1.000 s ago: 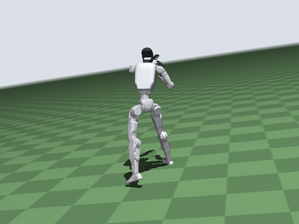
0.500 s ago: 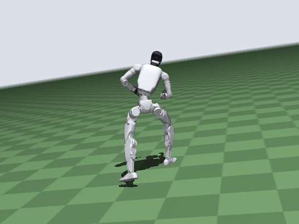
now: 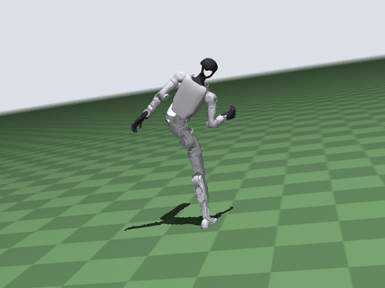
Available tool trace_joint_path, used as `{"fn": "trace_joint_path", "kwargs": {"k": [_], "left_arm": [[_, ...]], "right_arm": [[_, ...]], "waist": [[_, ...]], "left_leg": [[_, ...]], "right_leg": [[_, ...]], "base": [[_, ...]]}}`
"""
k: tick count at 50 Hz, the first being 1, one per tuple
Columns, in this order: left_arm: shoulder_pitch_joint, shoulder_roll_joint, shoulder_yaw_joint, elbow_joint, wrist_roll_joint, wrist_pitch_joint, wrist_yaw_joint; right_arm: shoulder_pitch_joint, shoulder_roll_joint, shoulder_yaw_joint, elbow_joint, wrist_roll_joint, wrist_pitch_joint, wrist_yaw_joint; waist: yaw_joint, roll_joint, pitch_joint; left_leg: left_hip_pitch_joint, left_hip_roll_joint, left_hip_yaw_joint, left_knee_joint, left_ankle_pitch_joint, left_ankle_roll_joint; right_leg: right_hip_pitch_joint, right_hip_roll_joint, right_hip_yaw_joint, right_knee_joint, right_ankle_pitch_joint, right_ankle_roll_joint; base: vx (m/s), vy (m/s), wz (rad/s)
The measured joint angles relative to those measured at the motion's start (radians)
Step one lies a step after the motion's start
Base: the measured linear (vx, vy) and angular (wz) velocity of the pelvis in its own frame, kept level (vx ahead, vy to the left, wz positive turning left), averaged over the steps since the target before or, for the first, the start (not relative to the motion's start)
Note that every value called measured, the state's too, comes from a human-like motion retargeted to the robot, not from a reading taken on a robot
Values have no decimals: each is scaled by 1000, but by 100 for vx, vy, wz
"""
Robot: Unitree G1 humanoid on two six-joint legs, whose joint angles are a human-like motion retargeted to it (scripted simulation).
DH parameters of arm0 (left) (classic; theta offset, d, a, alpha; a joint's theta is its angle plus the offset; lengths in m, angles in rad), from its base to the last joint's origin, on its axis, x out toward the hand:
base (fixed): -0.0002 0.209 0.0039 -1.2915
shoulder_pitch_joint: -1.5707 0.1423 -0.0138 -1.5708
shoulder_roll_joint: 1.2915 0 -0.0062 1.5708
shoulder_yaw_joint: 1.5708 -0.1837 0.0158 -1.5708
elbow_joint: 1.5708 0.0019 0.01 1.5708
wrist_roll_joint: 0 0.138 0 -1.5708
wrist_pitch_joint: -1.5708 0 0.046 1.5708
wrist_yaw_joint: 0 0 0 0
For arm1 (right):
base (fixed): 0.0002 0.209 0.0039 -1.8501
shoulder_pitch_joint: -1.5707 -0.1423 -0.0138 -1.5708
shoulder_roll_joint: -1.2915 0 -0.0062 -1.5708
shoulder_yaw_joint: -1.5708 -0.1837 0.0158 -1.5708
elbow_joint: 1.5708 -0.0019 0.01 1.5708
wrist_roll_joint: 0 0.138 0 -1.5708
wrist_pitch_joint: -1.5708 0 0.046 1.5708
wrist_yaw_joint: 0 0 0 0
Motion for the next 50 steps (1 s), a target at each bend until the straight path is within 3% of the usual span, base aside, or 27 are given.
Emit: {"fn": "trace_joint_path", "kwargs": {"k": [3, 5, 7, 8, 10, 11, 12, 13, 15, 16, 17, 18, 19, 20, 23, 25, 28, 32, 33, 35, 38, 40, 45, 47, 50], "left_arm": [[-19, -2, 6, -39, 25, 13, -103], [-79, 6, 2, -61, 71, 20, -132], [-171, 34, 7, -85, 119, 18, -135], [-221, 56, 16, -101, 137, 12, -127], [-301, 114, 40, -152, 152, -9, -80], [-329, 148, 69, -184, 172, -21, -40], [-355, 182, 99, -218, 183, -34, -4], [-374, 218, 128, -254, 173, -52, 23], [-404, 279, 186, -335, 105, -73, 49], [-419, 308, 210, -376, 67, -88, 87], [-433, 337, 234, -416, 41, -100, 117], [-450, 369, 255, -459, 36, -103, 130], [-466, 402, 266, -513, 9, -105, 145], [-481, 434, 272, -572, -30, -107, 159], [-562, 532, 292, -771, -11, -120, 228], [-639, 594, 287, -929, 20, -139, 273], [-763, 685, 257, -1218, 109, -178, 315], [-943, 741, 226, -1665, 315, -191, 321], [-985, 736, 219, -1760, 361, -204, 310], [-1051, 688, 199, -1918, 397, -241, 272], [-1081, 522, 207, -2051, 200, -299, 257], [-1089, 373, 227, -2087, 33, -343, 280], [-1031, 2, 189, -2051, -493, -425, 207], [-950, -61, 141, -2029, -700, -417, 116], [-784, -28, 64, -2024, -968, -373, -44]], "right_arm": [[-98, 46, 70, -25, -82, -9, 42], [-128, 101, 119, -52, -73, -33, 26], [-131, 132, 152, -51, -97, -50, 54], [-128, 139, 161, -41, -133, -54, 93], [-99, 143, 176, -13, -204, -55, 172], [-90, 90, 193, 29, -530, 20, 112], [-76, 54, 210, 53, -728, 61, 72], [-52, 50, 226, 42, -667, 36, 73], [9, 114, 249, -40, -162, -57, 225], [27, 125, 265, -61, -114, -69, 170], [39, 111, 271, -70, -193, -60, 119], [36, 49, 260, -57, -530, -5, 76], [54, 57, 255, -85, -419, -18, 111], [82, 101, 253, -133, -84, -66, 184], [106, 120, 239, -147, -91, -53, 157], [90, 117, 241, -147, -92, -46, 161], [50, 104, 250, -158, -89, -48, 203], [-46, 82, 287, -202, -148, -52, 261], [-74, 77, 304, -221, -164, -58, 259], [-137, 80, 333, -260, -194, -72, 238], [-204, 83, 287, -346, -212, -94, 223], [-212, 114, 247, -423, -212, -123, 148], [-144, 189, 226, -599, -358, -124, -76], [-167, 209, 243, -637, -405, -100, -107], [-291, 207, 255, -654, -435, -70, -88]], "waist": [[-66, -55, 0], [-121, -61, 0], [-184, -37, 0], [-217, -19, -1], [-279, 38, -30], [-287, 76, -23], [-297, 113, -20], [-315, 148, -22], [-373, 188, -51], [-405, 199, -78], [-436, 211, -103], [-463, 224, -124], [-488, 239, -136], [-511, 256, -143], [-539, 321, -120], [-563, 348, -112], [-605, 376, -110], [-650, 396, -49], [-650, 388, -33], [-625, 357, -15], [-565, 282, -16], [-528, 207, -20], [-340, 13, -17], [-231, -39, -10], [-86, -118, -9]], "left_leg": [[-10, 193, -44, -161, 104, 60], [83, 325, 11, -360, 289, 79], [252, 333, 93, -696, 527, 33], [351, 291, 117, -908, 619, -3], [570, 204, 169, -1405, 698, -15], [739, 214, 240, -1646, 689, -15], [896, 224, 311, -1858, 685, -15], [1029, 234, 383, -2015, 691, -15], [1211, 190, 475, -2200, 726, -15], [1249, 148, 486, -2216, 732, -15], [1283, 111, 488, -2215, 733, -15], [1308, 83, 474, -2177, 722, -15], [1329, 62, 441, -2113, 708, -15], [1349, 45, 398, -2037, 691, -15], [1437, 10, 321, -1870, 627, -6], [1475, -51, 377, -1819, 521, 41], [1512, -168, 522, -1892, 357, 77], [1527, -290, 616, -2053, 262, 67], [1523, -303, 611, -2073, 258, 74], [1498, -297, 588, -2125, 354, 92], [1413, -247, 521, -2161, 637, 33], [1335, -255, 476, -2116, 650, 17], [1171, -351, 369, -2026, 616, 83], [1125, -370, 325, -2020, 612, 114], [1076, -399, 254, -2014, 600, 137]], "right_leg": [[17, -94, 86, 18, -37, 0], [51, -122, 120, 10, -42, 0], [90, -121, 126, -23, -22, 0], [104, -110, 116, -42, -5, 0], [106, -49, 57, -56, 33, 0], [112, -9, 42, -66, 50, 0], [119, 25, 28, -78, 63, 0], [127, 50, 17, -94, 69, 0], [138, 49, 1, -134, 70, 0], [135, 40, -6, -148, 65, 0], [132, 34, -11, -160, 57, 0], [128, 30, -14, -166, 43, 0], [124, 31, -11, -169, 29, 0], [121, 35, -6, -169, 13, 0], [101, 129, 33, -132, -42, -34], [82, 164, 23, -109, -79, -42], [57, 209, -33, -96, -129, -45], [15, 311, -97, -88, -174, -73], [0, 335, -102, -83, -184, -79], [-40, 377, -100, -77, -197, -94], [-93, 413, -103, -78, -207, -125], [-117, 395, -142, -76, -212, -120], [-156, 315, -340, -29, -176, -87], [-166, 317, -370, -13, -165, -90], [-159, 330, -426, 19, -155, -95]], "base": [[22, 18, -180], [20, 18, -126], [11, 18, -94], [5, 17, -60], [6, 17, -56], [17, 22, -129], [27, 32, -176], [27, 42, -137], [22, 48, -61], [16, 43, 4], [17, 38, 27], [23, 35, 16], [27, 32, 1], [27, 30, -25], [22, 29, -28], [10, 37, 54], [4, 45, 113], [0, 42, 98], [0, 38, 42], [2, 36, 11], [5, 34, 22], [4, 34, 90], [7, 27, 130], [18, 14, 124], [26, 6, 146]]}}
